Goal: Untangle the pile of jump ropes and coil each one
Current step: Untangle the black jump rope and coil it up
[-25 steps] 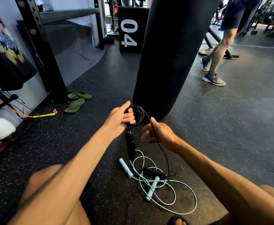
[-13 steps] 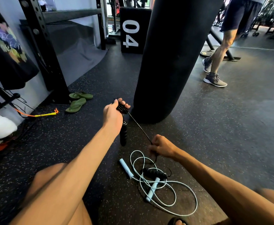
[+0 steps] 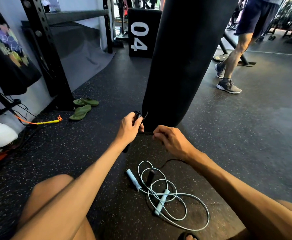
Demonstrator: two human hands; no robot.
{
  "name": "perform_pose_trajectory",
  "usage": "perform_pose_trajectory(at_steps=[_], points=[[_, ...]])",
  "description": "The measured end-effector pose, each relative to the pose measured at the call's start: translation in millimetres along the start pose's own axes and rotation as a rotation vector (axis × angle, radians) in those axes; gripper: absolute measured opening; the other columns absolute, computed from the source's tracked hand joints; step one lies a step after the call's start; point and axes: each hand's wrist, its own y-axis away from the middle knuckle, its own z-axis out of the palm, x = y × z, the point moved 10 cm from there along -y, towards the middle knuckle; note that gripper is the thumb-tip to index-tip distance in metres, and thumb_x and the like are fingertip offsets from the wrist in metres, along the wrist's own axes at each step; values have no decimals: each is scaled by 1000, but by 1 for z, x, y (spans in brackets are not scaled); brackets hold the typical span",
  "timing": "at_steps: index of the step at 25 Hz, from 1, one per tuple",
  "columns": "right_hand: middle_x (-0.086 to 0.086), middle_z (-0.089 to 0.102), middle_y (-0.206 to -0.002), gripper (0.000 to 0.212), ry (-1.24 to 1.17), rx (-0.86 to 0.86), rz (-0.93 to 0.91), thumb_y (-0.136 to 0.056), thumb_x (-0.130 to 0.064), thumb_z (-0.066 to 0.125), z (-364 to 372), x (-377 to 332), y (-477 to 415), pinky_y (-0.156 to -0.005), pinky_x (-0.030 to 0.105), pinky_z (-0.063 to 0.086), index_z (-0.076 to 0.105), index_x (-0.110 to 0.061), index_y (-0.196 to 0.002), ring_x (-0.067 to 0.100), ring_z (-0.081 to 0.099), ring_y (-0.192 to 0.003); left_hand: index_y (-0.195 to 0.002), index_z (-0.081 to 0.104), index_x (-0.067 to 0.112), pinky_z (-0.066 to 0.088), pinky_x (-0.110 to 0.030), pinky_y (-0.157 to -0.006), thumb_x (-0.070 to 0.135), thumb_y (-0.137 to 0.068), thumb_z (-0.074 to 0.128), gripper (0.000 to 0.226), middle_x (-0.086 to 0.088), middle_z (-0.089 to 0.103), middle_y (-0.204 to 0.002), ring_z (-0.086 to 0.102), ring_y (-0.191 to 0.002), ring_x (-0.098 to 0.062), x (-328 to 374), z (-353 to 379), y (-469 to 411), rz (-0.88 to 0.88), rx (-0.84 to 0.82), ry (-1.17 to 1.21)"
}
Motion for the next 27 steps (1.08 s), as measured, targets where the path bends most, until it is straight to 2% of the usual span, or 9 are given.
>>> perform_pose_trajectory(at_steps=[3,5,7,11,13,16,19,23,27], points=[[-14,49,-67,17,30,30,-40,-100,-13,50,-4,-4,0,-56,14,36,60,-14,-87,3,50,-61,-85,61,4,46,-35,-63,18,-100,48,23,0,57,-62,53,-55,-13,-14,10,-1,-119,-48,126],[-13,50,-69,18,32,69,-31,-101,-12,49,-9,-2,2,-56,14,37,60,-13,-86,3,50,-61,-82,60,9,43,-34,-64,24,-101,48,27,1,52,-60,48,-57,-14,-21,16,0,-194,-94,262],[-14,51,-70,20,17,108,-29,-101,-10,48,-17,-3,3,-56,12,35,60,-11,-85,2,50,-62,-78,60,11,43,-30,-63,23,-100,52,26,3,52,-58,49,-58,-15,-21,20,2,-187,-130,303],[-13,52,-73,24,-17,174,-39,-102,-12,45,-32,-11,0,-59,12,36,59,-11,-83,1,49,-65,-72,60,15,49,-44,-71,26,-95,56,26,4,53,-56,52,-58,-16,-22,24,4,-181,-101,345],[-6,54,-74,25,-19,184,-31,-103,-14,43,-35,-13,-1,-60,15,37,57,-12,-83,4,49,-66,-72,53,10,45,-37,-66,16,-98,53,27,2,46,-53,47,-52,-14,-30,19,6,-343,2,604],[-3,57,-76,25,-4,160,-9,-103,-14,43,-31,-9,1,-60,17,39,56,-14,-82,7,51,-67,-68,44,12,40,-29,-60,18,-97,56,32,2,36,-51,37,-44,-11,-55,7,8,-614,170,1032],[-7,57,-73,23,102,53,64,-100,-10,46,-16,9,4,-58,19,40,56,-17,-80,4,53,-64,-64,37,17,38,-23,-56,21,-100,45,37,7,29,-39,29,-31,-7,-72,-9,7,-747,240,1255],[-11,57,-70,23,225,-201,182,-92,-1,48,13,39,11,-63,20,38,58,-13,-75,3,51,-60,-61,34,18,39,-24,-59,19,-102,38,41,7,30,-37,33,-30,-8,-68,-41,-2,-657,367,1493],[-13,53,-65,24,127,-271,88,-96,-3,48,22,17,7,-60,9,37,57,-8,-75,-5,55,-65,-66,43,11,51,-31,-65,23,-106,31,43,-1,48,-51,52,-43,-16,-79,-53,-11,-576,482,1500]])
